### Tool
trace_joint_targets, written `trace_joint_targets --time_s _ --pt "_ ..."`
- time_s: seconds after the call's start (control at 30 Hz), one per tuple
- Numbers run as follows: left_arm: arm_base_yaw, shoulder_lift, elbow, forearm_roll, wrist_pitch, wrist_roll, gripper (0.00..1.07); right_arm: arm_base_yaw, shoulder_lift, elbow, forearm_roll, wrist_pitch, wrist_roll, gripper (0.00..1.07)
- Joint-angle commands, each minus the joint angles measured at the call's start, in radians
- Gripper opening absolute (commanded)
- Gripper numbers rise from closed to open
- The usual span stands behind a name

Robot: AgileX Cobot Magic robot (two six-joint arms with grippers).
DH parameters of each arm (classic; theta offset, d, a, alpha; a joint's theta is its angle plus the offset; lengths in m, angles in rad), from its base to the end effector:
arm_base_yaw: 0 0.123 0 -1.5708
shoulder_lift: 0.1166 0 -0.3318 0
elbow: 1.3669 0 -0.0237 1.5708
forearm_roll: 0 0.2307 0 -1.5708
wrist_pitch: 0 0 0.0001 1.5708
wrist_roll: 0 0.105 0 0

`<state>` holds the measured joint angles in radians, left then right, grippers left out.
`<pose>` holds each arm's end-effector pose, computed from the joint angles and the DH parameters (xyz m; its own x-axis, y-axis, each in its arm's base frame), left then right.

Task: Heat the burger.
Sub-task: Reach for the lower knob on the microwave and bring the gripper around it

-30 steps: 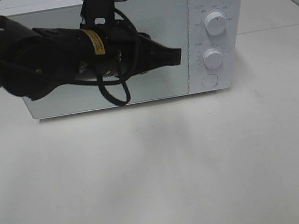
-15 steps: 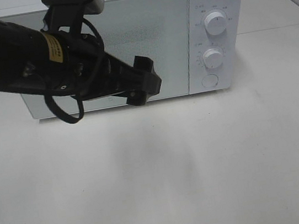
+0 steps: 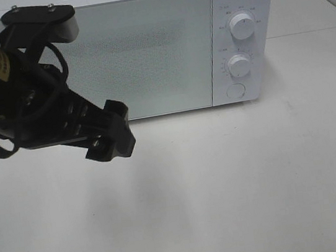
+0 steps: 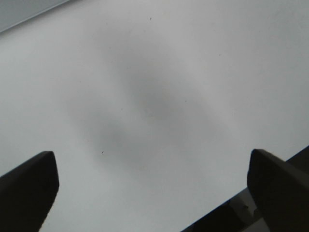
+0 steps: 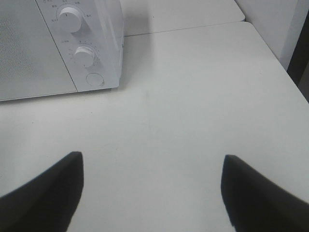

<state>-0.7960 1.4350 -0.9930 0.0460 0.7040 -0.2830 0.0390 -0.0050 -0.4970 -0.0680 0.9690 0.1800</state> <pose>0.1908 -0.1905 0.3053 -0.7638 0.4295 -0.4818 0.5329 0.8408 -0.0952 -0.0535 -0.0080 0.2690 -0.3638 0.1267 -0.9228 0.0650 0.9917 0.1105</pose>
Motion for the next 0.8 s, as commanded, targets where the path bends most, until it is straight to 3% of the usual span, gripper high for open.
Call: trace_joint_targets --time_s 0.03,0.2,0.27,0.3,0.47,0.57,0.8 --pt "0.052 -0.034 0.001 0.013 0.082 -0.001 1.01 -0.007 -0.025 0.004 -0.006 -0.008 -0.002 0.76" --pt "0.155 -0.067 0.001 0.021 0.128 0.000 1.01 -0.007 -0.025 0.004 -0.006 -0.008 -0.002 0.76" --pt "0.275 -0.110 0.001 0.020 0.173 0.033 1.01 -0.007 -0.025 0.004 -0.006 -0.008 -0.002 0.76" --pt "0.275 -0.110 0.001 0.020 0.173 0.033 1.01 -0.007 -0.025 0.004 -0.006 -0.008 -0.002 0.76" --pt "0.446 -0.173 0.001 0.017 0.267 0.060 1.01 -0.007 -0.025 0.004 -0.006 -0.008 -0.002 0.76" --pt "0.498 -0.212 0.001 0.017 0.316 0.064 1.01 -0.007 -0.025 0.004 -0.006 -0.008 -0.002 0.76" --pt "0.520 -0.307 0.001 0.031 0.385 0.081 1.01 -0.007 -0.025 0.004 -0.006 -0.008 -0.002 0.76"
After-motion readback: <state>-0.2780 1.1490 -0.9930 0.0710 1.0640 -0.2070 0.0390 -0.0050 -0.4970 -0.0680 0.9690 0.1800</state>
